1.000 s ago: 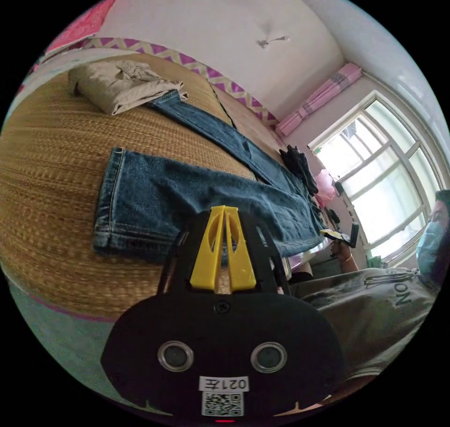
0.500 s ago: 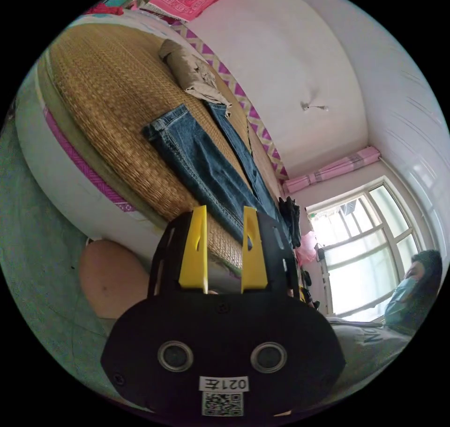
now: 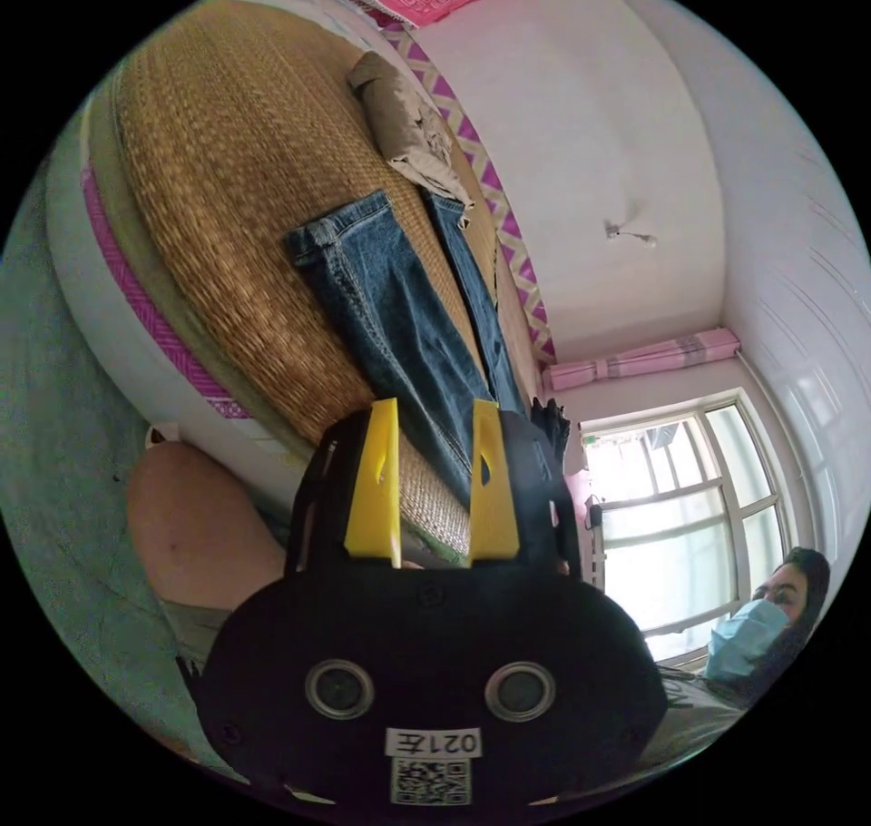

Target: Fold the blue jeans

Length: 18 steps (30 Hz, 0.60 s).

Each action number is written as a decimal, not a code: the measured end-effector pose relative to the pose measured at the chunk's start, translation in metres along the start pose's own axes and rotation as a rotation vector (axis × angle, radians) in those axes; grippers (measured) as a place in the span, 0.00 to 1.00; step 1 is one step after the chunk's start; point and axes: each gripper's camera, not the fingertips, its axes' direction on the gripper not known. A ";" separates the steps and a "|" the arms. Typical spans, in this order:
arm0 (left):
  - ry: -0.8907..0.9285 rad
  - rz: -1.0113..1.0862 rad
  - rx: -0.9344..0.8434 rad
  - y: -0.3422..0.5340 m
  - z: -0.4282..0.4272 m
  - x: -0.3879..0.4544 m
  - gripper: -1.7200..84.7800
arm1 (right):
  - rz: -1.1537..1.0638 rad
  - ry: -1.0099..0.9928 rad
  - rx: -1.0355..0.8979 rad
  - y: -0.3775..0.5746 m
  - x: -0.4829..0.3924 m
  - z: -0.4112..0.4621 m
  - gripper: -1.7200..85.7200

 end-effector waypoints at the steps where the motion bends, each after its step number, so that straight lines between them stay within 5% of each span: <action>1: -0.007 0.001 -0.002 0.002 -0.001 -0.004 0.16 | 0.004 -0.004 -0.001 -0.001 0.003 -0.001 0.13; 9: -0.198 -0.008 -0.012 0.048 -0.009 -0.055 0.18 | 0.012 -0.020 0.000 -0.007 0.016 -0.004 0.12; 18: -0.212 -0.044 0.046 0.123 0.057 -0.153 0.14 | 0.013 -0.024 -0.004 -0.017 0.029 0.000 0.09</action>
